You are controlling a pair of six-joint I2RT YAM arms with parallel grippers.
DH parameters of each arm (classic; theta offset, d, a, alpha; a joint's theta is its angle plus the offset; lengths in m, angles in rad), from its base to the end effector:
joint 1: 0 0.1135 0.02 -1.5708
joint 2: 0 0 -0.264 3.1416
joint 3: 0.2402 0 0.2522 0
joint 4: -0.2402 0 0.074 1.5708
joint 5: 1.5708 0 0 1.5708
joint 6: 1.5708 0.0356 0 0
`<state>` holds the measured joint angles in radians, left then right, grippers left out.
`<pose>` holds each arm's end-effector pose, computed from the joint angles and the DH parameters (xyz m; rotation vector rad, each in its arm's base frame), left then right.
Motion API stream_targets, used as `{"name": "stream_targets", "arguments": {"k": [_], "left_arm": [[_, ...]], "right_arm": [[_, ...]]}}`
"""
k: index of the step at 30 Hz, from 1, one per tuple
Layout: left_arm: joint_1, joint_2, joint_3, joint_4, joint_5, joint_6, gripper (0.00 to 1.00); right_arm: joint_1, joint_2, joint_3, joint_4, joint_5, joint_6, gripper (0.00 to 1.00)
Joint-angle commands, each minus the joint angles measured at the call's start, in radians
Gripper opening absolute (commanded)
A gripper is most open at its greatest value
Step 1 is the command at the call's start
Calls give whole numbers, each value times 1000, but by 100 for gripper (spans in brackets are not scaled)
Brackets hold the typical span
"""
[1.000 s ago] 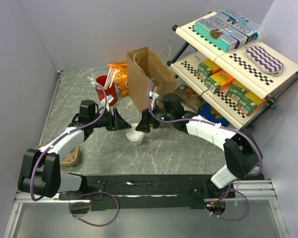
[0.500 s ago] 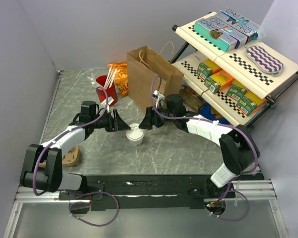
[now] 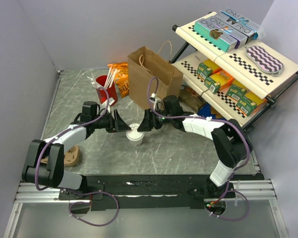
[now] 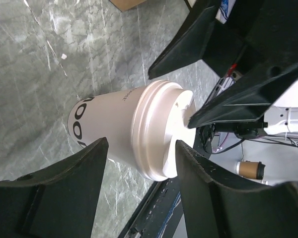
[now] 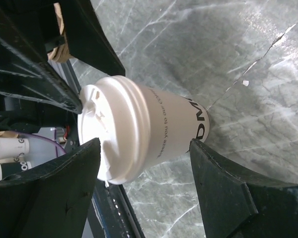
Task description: Pack the takeout coffee
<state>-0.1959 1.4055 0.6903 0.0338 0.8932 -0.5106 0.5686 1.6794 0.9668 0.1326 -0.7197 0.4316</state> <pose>0.2650 -0.0809 0.1979 0.1539 2.2935 -1.3763 0.2886 0.2123 0.2060 -0.6107 2.2148 1.3266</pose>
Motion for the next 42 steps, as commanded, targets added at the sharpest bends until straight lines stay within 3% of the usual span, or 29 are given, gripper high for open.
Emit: {"name": "stream_targets", "arguments": {"k": [1, 21, 36, 42], "left_arm": [[4, 16, 17, 51, 24, -19, 62], [15, 92, 0, 117, 29, -88, 59], [29, 81, -78, 84, -94, -22, 58], [29, 50, -92, 117, -76, -19, 59]], "right_arm": [[-13, 34, 56, 36, -24, 35, 78], [-41, 123, 49, 67, -90, 133, 70], [-39, 117, -20, 84, -44, 148, 69], [-39, 111, -56, 113, -47, 122, 69]]}}
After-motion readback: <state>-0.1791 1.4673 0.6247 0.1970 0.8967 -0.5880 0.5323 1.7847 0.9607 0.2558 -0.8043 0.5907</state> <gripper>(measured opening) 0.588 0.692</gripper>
